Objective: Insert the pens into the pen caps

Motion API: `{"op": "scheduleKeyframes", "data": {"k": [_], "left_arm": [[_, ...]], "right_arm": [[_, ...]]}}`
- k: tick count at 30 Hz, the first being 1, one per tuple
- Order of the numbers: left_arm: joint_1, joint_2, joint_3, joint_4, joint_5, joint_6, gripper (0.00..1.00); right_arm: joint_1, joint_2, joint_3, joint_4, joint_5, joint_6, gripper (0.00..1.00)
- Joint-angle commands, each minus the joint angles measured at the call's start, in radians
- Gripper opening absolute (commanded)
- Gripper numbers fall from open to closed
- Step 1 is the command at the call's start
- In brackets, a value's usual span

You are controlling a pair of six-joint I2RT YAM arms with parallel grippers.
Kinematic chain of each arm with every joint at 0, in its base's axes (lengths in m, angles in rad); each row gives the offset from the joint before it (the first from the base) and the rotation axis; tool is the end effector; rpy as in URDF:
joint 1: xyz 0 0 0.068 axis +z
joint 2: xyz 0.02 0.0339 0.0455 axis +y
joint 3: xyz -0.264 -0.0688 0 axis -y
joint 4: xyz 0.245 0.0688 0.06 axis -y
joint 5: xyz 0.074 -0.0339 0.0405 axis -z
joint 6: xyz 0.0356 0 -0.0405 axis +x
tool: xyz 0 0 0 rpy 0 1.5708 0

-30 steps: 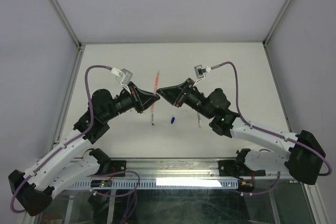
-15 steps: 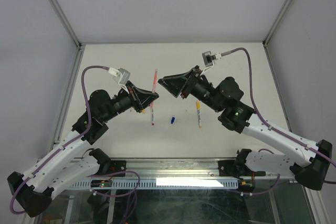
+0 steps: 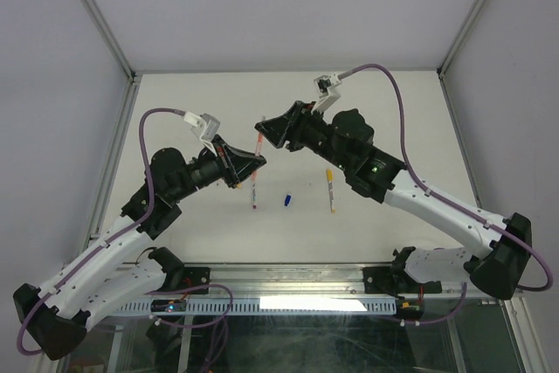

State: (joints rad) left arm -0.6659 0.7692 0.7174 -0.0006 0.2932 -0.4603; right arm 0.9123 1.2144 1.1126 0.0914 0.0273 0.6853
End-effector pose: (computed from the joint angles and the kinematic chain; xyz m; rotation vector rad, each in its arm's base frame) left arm 0.1399 -0.1230 0.3387 0.4165 1.6872 -1.0867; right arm 0.1766 0.2266 0.3946 -0.1718 1.7121 1.2037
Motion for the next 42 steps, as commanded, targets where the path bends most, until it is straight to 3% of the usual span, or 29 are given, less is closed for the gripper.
{"op": "scheduleKeyframes", "data": {"k": [1, 7, 14, 22, 33, 42], "left_arm": [[0.006, 0.006, 0.042, 0.033, 0.033, 0.017, 0.0], [0.005, 0.013, 0.038, 0.032, 0.043, 0.015, 0.0], [0.005, 0.014, 0.039, 0.028, 0.053, 0.014, 0.0], [0.006, 0.02, 0.062, 0.006, 0.019, 0.008, 0.0], [0.005, 0.046, 0.257, -0.014, -0.087, 0.038, 0.0], [0.005, 0.092, 0.392, 0.02, -0.103, 0.074, 0.0]], "right_arm": [[-0.011, -0.004, 0.064, 0.044, -0.034, -0.009, 0.52], [-0.019, -0.004, 0.062, 0.059, -0.056, -0.008, 0.49], [-0.024, 0.003, 0.059, 0.062, -0.068, -0.006, 0.35], [-0.024, 0.007, 0.025, 0.072, -0.094, -0.018, 0.0], [0.04, -0.01, -0.064, -0.053, -0.078, -0.069, 0.0], [0.193, 0.002, -0.215, -0.055, -0.018, -0.051, 0.0]]}}
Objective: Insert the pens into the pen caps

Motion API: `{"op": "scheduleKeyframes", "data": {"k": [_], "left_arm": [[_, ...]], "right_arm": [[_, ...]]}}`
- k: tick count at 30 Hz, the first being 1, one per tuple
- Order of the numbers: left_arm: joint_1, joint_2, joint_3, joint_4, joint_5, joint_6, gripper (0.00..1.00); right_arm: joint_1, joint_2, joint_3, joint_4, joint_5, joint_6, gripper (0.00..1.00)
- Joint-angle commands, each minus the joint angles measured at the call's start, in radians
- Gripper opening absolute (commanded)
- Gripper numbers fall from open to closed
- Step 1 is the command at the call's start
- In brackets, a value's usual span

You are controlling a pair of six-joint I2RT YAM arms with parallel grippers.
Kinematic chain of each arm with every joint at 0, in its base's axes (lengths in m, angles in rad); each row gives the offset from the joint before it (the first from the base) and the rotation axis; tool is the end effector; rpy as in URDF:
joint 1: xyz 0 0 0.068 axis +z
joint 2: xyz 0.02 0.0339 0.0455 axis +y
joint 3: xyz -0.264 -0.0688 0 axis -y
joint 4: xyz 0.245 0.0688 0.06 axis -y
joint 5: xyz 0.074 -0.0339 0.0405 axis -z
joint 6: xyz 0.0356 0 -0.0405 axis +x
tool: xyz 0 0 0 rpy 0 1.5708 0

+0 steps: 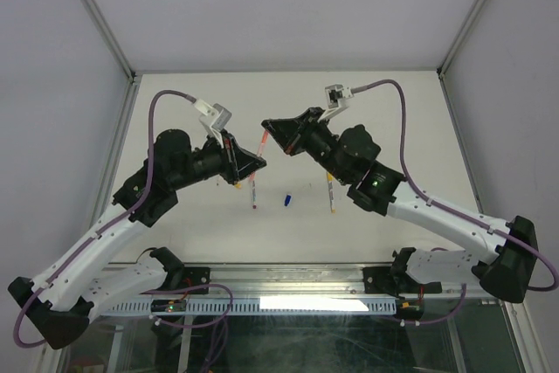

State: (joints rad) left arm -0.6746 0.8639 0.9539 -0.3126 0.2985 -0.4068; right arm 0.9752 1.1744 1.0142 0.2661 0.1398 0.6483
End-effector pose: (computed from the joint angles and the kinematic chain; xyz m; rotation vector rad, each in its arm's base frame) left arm 0.1438 -0.1284 0.3722 0.4783 1.8464 -1.0229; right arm 0.1601 0.2275 0.3887 -0.1360 1.5817 1.2005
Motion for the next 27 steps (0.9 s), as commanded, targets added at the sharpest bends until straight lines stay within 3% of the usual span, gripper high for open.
{"op": "scheduleKeyframes", "data": {"k": [1, 8, 14, 21, 27], "left_arm": [[0.014, 0.005, 0.168, 0.335, -0.11, 0.025, 0.0], [0.013, 0.031, 0.228, 0.328, -0.116, 0.057, 0.0], [0.015, 0.025, 0.195, 0.286, -0.074, 0.084, 0.0], [0.014, 0.008, 0.135, 0.216, -0.06, 0.107, 0.0], [0.014, -0.016, 0.079, 0.202, -0.049, 0.098, 0.0]], "right_arm": [[0.149, 0.049, -0.127, -0.23, -0.128, -0.009, 0.0], [0.196, 0.029, -0.183, -0.239, -0.086, 0.009, 0.0], [0.112, -0.002, -0.01, -0.312, -0.06, -0.084, 0.01], [0.011, 0.024, 0.256, -0.315, -0.062, -0.165, 0.27], [-0.03, 0.035, 0.347, -0.263, -0.068, -0.188, 0.35]]}}
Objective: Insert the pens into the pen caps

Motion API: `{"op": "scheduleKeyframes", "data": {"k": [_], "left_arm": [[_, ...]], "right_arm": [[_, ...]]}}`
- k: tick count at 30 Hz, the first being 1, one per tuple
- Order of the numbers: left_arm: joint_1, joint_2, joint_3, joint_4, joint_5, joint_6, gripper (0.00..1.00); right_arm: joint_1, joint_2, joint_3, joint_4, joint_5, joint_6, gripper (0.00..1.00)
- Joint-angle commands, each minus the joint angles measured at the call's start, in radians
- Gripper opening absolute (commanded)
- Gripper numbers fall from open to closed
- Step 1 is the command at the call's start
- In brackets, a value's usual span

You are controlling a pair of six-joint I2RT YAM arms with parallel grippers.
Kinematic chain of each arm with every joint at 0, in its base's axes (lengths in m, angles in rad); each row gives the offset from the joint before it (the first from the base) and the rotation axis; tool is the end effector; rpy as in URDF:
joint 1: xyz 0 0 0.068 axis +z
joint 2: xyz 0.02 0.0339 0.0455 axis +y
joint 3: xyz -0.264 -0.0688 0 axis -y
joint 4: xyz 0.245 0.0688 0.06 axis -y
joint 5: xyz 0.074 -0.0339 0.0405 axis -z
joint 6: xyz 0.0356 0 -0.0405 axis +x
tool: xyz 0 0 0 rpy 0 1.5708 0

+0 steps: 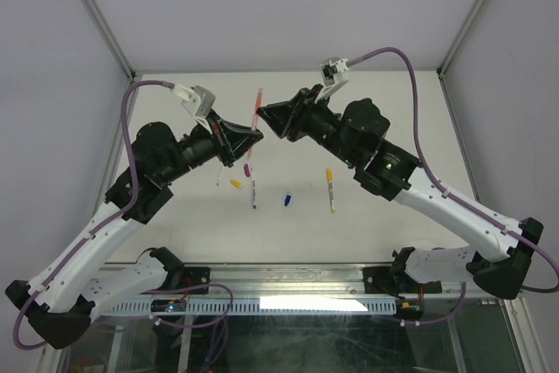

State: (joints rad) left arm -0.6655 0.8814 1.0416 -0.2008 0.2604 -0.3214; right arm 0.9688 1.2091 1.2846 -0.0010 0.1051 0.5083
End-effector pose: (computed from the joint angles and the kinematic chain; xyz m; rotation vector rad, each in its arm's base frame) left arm 0.1459 -0.1262 0.4111 0.4973 1.6243 -0.9610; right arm 0.1591 0.2249 0.4469 -0.2765 1.5762 1.0967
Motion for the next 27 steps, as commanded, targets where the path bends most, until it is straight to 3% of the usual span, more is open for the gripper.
{"op": "scheduleKeyframes", "data": {"k": [1, 15, 27], "left_arm": [[0.005, -0.04, -0.017, 0.091, -0.012, 0.012, 0.0], [0.005, -0.055, -0.058, 0.122, -0.044, -0.021, 0.0], [0.005, -0.058, -0.081, 0.142, -0.115, -0.067, 0.0]], "right_arm": [[-0.026, 0.004, 0.08, 0.006, -0.038, -0.045, 0.36], [-0.029, 0.05, 0.008, 0.076, -0.212, 0.056, 0.38], [-0.028, -0.07, -0.112, 0.169, -0.112, 0.026, 0.41]]}}
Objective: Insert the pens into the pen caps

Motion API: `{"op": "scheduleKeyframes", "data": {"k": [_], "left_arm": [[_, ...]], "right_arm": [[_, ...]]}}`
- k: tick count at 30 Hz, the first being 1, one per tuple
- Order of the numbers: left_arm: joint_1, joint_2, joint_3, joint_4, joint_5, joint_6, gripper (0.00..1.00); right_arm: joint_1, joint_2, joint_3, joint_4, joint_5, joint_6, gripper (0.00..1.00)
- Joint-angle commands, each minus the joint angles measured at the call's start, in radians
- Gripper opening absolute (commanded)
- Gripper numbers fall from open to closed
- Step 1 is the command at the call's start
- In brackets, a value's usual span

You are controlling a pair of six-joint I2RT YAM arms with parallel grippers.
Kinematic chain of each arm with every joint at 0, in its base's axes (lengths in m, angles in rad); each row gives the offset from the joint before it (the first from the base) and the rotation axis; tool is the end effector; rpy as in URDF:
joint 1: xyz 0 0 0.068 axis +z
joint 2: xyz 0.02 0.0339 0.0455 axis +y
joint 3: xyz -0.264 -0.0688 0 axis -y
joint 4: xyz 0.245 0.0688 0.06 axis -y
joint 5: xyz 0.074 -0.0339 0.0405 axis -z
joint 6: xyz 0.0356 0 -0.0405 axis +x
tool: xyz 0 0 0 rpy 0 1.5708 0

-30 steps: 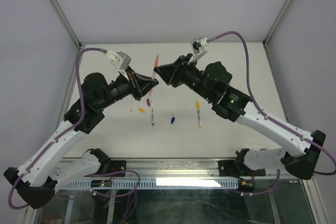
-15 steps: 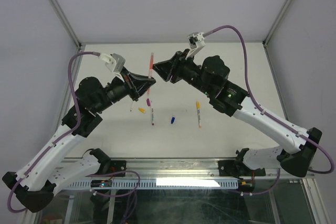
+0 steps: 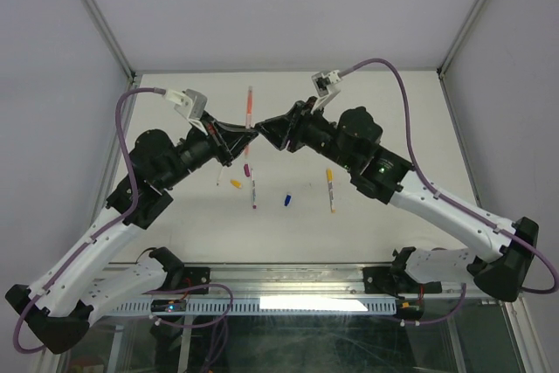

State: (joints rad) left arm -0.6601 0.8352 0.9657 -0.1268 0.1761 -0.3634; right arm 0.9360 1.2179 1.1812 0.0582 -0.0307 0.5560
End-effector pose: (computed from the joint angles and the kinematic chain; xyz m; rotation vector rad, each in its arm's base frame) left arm 0.1439 -0.1196 0.4010 0.3861 1.6006 -0.9324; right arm 0.1683 0.2304 0.4146 -0.3429 1.6434 1.1830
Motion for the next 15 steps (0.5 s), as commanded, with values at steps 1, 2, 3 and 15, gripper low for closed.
{"op": "scheduleKeyframes", "data": {"k": [1, 2, 3, 15], "left_arm": [[-0.001, -0.009, -0.007, 0.07, -0.028, -0.026, 0.0], [-0.001, -0.007, -0.01, 0.072, -0.023, -0.027, 0.0], [-0.001, -0.007, -0.012, 0.076, -0.018, -0.029, 0.0], [-0.001, 0.017, -0.016, 0.087, 0.073, -0.029, 0.0]], "right_arm": [[0.004, -0.084, -0.011, 0.118, 0.021, -0.025, 0.41], [0.004, -0.084, -0.011, 0.124, 0.017, -0.027, 0.42], [0.004, -0.083, -0.007, 0.127, 0.013, -0.029, 0.42], [0.004, 0.025, 0.066, 0.097, -0.056, -0.011, 0.4]]}}
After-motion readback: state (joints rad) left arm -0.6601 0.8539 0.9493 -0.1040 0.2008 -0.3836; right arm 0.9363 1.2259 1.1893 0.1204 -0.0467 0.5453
